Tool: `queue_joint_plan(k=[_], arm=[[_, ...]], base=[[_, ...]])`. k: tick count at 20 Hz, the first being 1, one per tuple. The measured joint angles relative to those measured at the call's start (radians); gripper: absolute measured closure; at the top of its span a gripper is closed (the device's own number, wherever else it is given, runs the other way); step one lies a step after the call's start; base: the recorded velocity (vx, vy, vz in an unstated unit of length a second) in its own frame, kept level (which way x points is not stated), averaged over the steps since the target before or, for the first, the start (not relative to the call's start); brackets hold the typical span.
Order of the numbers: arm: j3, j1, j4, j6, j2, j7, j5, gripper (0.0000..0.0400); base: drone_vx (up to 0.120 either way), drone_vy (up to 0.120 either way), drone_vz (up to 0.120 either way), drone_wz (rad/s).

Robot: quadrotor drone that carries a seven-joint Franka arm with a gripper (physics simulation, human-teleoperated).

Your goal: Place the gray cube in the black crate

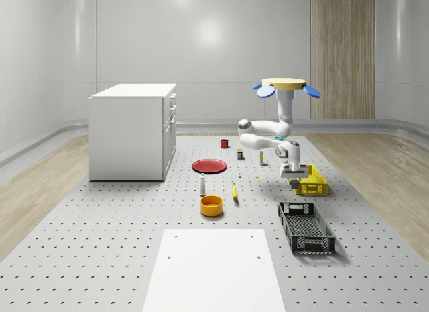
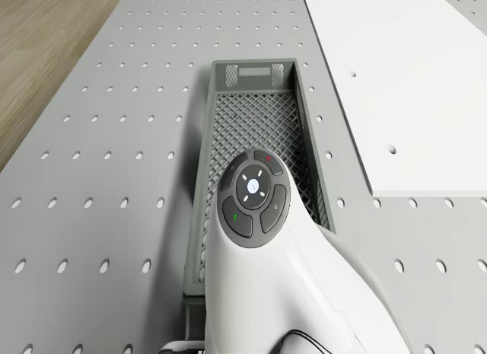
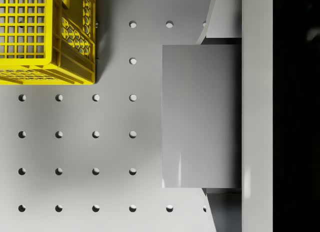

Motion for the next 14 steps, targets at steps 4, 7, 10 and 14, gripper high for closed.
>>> queue_joint_plan(k=[4,7,10,14], arm=[[0.0,-0.001,0.0,0.001,-0.002,0.0,0.001,0.015],[0.0,-0.001,0.0,0.002,-0.003,0.001,0.001,0.015],[0.0,-0.001,0.0,0.003,-0.004,0.001,0.002,0.015],[0.001,-0.002,0.0,0.005,-0.005,0.001,0.002,0.015]], base=[[0.12,-0.04,0.0,0.0],[0.12,-0.027,0.0,0.0],[0.12,0.0,0.0,0.0],[0.12,0.0,0.0,0.0]])
